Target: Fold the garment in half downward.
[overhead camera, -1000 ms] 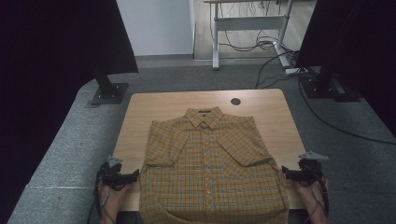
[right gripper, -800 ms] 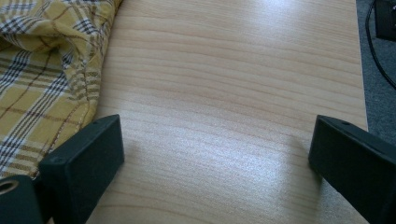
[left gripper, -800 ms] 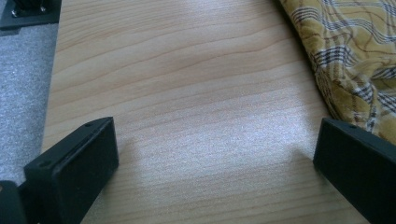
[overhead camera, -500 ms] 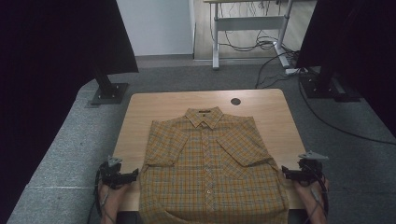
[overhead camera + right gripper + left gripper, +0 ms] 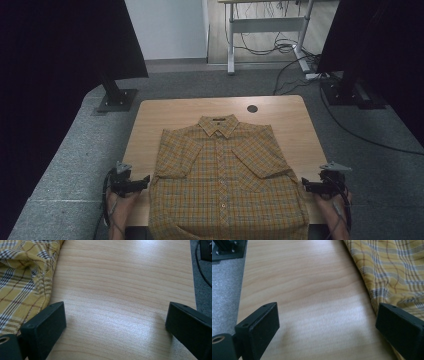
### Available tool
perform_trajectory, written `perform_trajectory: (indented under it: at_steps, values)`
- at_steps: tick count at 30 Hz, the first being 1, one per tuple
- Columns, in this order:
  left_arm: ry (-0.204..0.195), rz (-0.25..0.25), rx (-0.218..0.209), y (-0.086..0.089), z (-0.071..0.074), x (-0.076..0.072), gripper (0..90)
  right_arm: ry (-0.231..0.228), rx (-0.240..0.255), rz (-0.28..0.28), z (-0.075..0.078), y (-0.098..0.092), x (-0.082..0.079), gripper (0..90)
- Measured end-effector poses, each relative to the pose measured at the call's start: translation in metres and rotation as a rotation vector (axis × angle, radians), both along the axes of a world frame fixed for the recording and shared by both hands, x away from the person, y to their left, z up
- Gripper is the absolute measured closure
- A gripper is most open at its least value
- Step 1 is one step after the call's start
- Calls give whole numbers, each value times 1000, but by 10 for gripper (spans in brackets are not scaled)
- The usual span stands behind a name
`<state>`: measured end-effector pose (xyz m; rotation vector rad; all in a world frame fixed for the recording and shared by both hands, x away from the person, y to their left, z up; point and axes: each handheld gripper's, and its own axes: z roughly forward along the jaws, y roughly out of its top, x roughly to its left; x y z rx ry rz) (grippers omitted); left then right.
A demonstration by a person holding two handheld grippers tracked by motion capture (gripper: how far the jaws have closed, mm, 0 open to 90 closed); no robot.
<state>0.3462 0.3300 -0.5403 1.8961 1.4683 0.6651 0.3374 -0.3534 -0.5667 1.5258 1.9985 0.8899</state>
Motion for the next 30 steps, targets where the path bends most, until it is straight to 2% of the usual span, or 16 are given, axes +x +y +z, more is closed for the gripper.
perform_trajectory:
  at_steps: [9,22,30]
  values:
    - [-37,-23,-9,-8,7,17,55,-1,-1,0,0,0,0,25]
    - [-53,-50,-40,-20,11,39,55,-1,0,0,0,0,0,25]
    - [-61,-65,-32,-29,12,53,55,-1,0,0,0,0,0,25]
